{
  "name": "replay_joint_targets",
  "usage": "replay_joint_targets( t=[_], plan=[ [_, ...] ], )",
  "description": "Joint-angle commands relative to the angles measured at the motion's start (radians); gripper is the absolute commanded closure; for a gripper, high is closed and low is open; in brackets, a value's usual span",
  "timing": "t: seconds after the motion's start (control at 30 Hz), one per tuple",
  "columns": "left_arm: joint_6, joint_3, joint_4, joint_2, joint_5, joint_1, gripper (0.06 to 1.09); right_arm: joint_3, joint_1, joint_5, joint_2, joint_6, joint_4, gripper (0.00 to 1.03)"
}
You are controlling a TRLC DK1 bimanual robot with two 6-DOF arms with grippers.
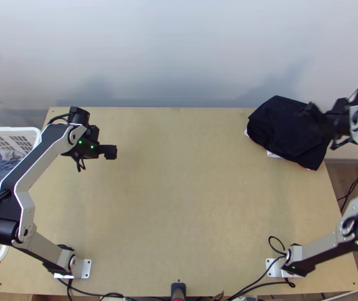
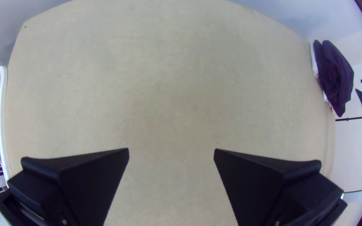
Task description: Fold the t-shirt
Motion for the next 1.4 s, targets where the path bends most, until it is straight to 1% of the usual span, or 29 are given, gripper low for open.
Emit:
replay_joint_targets(
  t=[0.0,0.07,0.13,0.23,0.3,0.37,0.43,0.57,0.7,0.8,0.87,0.97,1.03,1.07,1.13,1.23,1.27,1.3,1.37],
  plan=[
    [0.008,-0.008,-0.017,-0.019,0.000,0.025,0.10,-0.034,0.009,-0.017,0.128,0.002,0.106,0.03],
    [0.016,-0.013,-0.025,-0.030,0.000,0.042,0.10,-0.037,-0.010,0.023,0.167,-0.013,0.205,0.03],
    [0.028,-0.017,-0.031,-0.039,0.000,0.055,0.10,-0.026,-0.017,0.081,0.205,-0.048,0.296,0.03],
    [0.036,-0.019,-0.039,-0.043,0.000,0.072,0.10,-0.009,-0.025,0.127,0.250,-0.073,0.397,0.03],
    [0.039,-0.017,-0.040,-0.042,0.000,0.075,0.10,0.009,-0.028,0.134,0.288,-0.082,0.400,0.03],
    [0.037,-0.011,-0.040,-0.039,0.000,0.075,0.10,0.009,-0.028,0.181,0.320,-0.124,0.402,0.03],
    [0.033,-0.004,-0.040,-0.033,0.001,0.074,0.10,0.012,-0.036,0.187,0.320,-0.130,0.402,0.03],
    [0.024,-0.004,-0.039,-0.028,0.000,0.072,0.10,0.024,-0.046,0.187,0.224,-0.133,0.402,0.03],
    [0.022,-0.008,-0.036,-0.022,0.001,0.072,0.10,0.089,-0.053,0.192,0.153,-0.148,0.402,0.03],
    [0.021,-0.007,-0.032,-0.020,0.001,0.072,0.10,0.155,-0.053,0.222,0.124,-0.154,0.402,0.03],
    [0.021,-0.007,-0.031,-0.020,0.000,0.072,0.10,0.181,-0.036,0.267,0.116,-0.176,0.412,0.03],
    [0.019,-0.004,-0.029,-0.019,0.001,0.071,0.10,0.156,0.003,0.322,0.122,-0.200,0.480,0.03],
    [0.016,-0.004,-0.029,-0.019,0.001,0.068,0.10,0.077,0.038,0.387,0.128,-0.262,0.575,0.03],
    [0.013,-0.002,-0.031,-0.019,0.001,0.066,0.10,0.014,0.055,0.416,0.128,-0.306,0.664,0.03],
    [0.013,-0.002,-0.031,-0.025,0.001,0.065,0.10,-0.120,0.084,0.476,0.125,-0.374,0.874,0.03],
    [0.014,-0.002,-0.036,-0.031,0.000,0.072,0.10,-0.328,0.136,0.572,0.124,-0.521,1.236,0.03],
    [0.016,-0.002,-0.036,-0.033,0.000,0.077,0.10,-0.387,0.147,0.597,0.131,-0.550,1.343,0.03],
    [0.018,-0.001,-0.037,-0.034,0.000,0.080,0.10,-0.433,0.155,0.611,0.144,-0.565,1.413,0.03],
    [0.018,0.001,-0.039,-0.037,0.000,0.088,0.10,-0.503,0.156,0.631,0.184,-0.570,1.546,0.03]
  ],
)
